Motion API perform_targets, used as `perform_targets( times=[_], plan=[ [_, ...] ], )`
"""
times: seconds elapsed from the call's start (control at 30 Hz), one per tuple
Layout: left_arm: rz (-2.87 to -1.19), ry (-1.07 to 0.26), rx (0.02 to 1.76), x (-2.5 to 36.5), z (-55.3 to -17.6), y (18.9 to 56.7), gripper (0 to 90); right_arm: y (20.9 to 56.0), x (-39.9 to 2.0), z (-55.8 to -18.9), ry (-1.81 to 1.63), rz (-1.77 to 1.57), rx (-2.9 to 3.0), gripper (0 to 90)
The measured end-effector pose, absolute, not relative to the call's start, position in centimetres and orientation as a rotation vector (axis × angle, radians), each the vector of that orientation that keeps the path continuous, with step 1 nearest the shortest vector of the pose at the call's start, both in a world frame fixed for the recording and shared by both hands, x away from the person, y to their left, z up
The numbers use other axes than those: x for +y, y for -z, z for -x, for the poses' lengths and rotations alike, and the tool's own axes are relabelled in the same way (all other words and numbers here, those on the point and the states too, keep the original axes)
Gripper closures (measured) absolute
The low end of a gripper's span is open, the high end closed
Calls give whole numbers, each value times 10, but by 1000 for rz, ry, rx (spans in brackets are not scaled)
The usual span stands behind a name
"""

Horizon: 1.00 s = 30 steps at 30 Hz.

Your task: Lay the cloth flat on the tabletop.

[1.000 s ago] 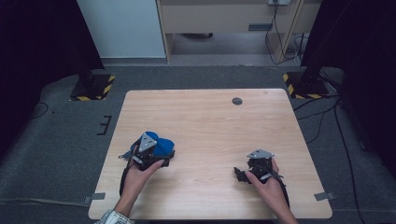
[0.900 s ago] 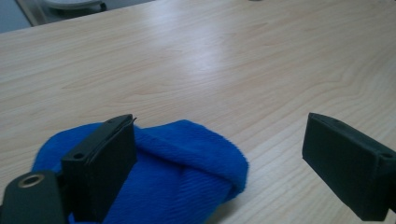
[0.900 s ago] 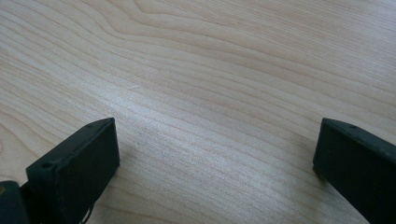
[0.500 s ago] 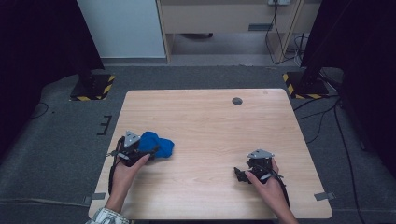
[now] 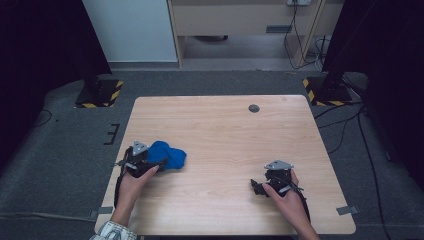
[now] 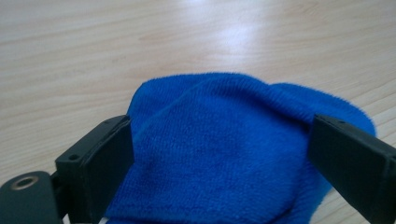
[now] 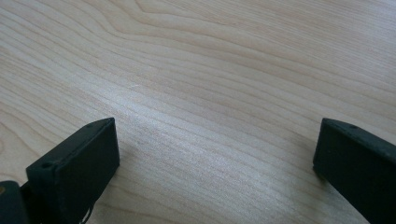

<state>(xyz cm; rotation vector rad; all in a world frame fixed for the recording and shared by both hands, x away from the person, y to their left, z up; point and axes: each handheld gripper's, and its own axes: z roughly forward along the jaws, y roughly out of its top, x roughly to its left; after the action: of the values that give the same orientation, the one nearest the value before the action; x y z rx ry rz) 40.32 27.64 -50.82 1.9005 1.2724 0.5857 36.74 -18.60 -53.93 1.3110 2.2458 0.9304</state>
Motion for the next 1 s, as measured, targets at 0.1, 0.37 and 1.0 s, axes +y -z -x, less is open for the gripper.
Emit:
perform_targets(
  times=[0.1,0.37,1.0],
  plan=[
    [-1914,-548,1295,278,-407,514,54,539,-186,-367,-930,-1314,2246,7],
    [-1934,-474,1333,281,-412,525,82,539,-186,-367,-930,-1313,2246,7],
    [-1899,-279,1294,284,-410,527,589,539,-186,-367,-930,-1313,2246,7]
  ],
)
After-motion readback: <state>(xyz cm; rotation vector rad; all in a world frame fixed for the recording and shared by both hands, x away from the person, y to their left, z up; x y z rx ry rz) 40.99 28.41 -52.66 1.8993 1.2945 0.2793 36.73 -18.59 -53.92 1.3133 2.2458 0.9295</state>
